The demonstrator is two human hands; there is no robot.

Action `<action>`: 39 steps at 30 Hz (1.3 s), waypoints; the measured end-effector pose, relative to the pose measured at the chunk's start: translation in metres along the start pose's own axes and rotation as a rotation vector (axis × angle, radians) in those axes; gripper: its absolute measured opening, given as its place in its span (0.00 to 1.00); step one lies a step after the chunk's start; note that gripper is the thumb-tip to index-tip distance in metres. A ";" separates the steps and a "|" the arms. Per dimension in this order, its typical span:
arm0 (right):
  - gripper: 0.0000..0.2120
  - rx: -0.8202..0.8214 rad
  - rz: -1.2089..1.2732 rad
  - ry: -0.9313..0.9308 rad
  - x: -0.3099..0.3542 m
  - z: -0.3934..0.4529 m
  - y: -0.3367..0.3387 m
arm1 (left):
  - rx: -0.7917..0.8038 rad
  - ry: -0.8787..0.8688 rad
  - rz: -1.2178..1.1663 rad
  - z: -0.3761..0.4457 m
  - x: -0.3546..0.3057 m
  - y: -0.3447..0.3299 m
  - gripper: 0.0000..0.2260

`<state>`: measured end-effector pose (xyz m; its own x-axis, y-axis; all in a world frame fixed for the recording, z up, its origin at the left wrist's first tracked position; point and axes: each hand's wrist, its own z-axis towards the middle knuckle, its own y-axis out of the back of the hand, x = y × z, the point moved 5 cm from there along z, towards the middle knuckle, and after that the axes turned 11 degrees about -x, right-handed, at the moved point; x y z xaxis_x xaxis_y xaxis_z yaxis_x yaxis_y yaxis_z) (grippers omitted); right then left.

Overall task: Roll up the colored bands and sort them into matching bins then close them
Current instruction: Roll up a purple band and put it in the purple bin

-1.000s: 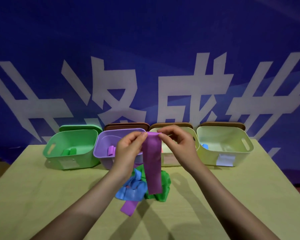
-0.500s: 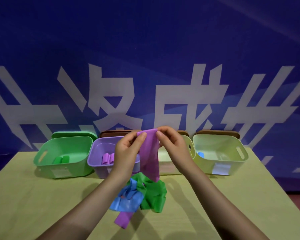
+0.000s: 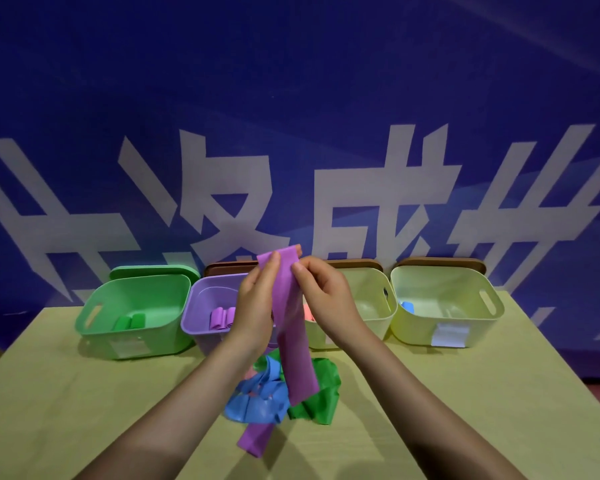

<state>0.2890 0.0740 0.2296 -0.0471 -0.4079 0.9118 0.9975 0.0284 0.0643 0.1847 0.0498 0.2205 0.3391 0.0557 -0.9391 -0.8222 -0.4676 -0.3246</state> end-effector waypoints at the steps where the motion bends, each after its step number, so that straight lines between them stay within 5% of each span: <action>1: 0.13 0.010 0.019 -0.014 -0.001 0.000 -0.001 | 0.031 -0.008 -0.029 -0.001 -0.003 -0.003 0.11; 5: 0.15 0.065 0.069 -0.074 -0.010 -0.004 -0.009 | 0.075 -0.034 -0.065 -0.005 -0.008 -0.011 0.14; 9: 0.24 0.044 0.135 -0.187 -0.024 -0.012 -0.007 | -0.002 0.119 -0.255 0.002 -0.003 -0.009 0.14; 16: 0.15 0.187 0.202 -0.435 -0.046 -0.041 -0.013 | -0.118 0.234 -0.478 0.042 -0.010 0.003 0.12; 21: 0.07 0.401 -0.057 -0.573 -0.075 -0.064 0.003 | -0.221 0.197 -0.653 0.077 -0.036 0.040 0.12; 32: 0.04 0.320 0.039 -0.643 -0.112 -0.078 0.035 | -0.235 0.176 -0.672 0.096 -0.033 0.076 0.14; 39: 0.12 0.161 0.057 -0.691 -0.134 -0.087 0.064 | -0.173 0.224 -0.608 0.075 -0.017 0.061 0.13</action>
<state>0.3640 0.0509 0.0761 -0.0702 0.2683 0.9608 0.9818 0.1890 0.0189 0.0946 0.0862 0.2081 0.8208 0.1787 -0.5425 -0.3757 -0.5465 -0.7485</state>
